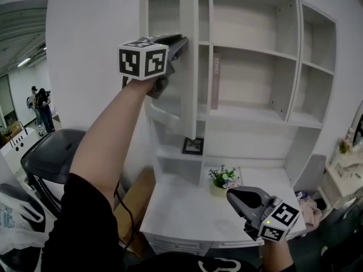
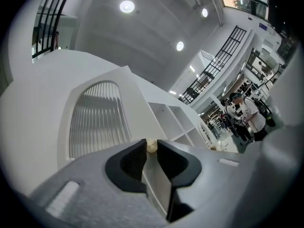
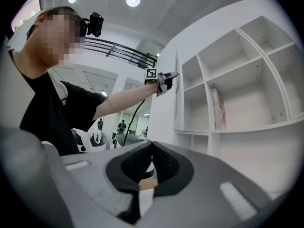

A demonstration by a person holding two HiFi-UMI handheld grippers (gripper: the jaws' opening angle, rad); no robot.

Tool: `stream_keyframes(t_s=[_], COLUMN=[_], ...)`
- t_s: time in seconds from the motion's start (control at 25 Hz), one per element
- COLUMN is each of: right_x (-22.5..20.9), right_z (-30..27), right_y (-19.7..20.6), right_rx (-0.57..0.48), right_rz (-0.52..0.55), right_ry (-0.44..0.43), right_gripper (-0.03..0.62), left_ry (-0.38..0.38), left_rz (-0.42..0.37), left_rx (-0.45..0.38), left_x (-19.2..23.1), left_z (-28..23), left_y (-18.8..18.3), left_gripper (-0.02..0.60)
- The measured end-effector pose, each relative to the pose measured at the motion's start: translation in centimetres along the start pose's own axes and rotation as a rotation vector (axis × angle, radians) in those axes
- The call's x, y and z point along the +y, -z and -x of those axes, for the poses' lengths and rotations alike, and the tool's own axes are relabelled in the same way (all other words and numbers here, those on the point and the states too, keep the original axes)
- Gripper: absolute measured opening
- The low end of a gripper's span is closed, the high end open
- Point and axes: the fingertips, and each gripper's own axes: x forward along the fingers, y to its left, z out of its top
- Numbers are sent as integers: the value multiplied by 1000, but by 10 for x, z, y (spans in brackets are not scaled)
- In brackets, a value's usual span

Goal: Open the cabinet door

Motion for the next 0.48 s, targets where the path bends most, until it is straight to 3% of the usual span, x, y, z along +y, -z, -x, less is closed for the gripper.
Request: stream_keyframes(t_s=[0.48], right_x=[39], right_z=[-38], right_y=[-30], right_rx=[-2], right_rz=[72], right_ry=[34], right_gripper=[3], left_ry=[92], left_rz=[51], left_rx=[-81], left_x=[11], left_z=[49], left_y=[-14], left_gripper=[75])
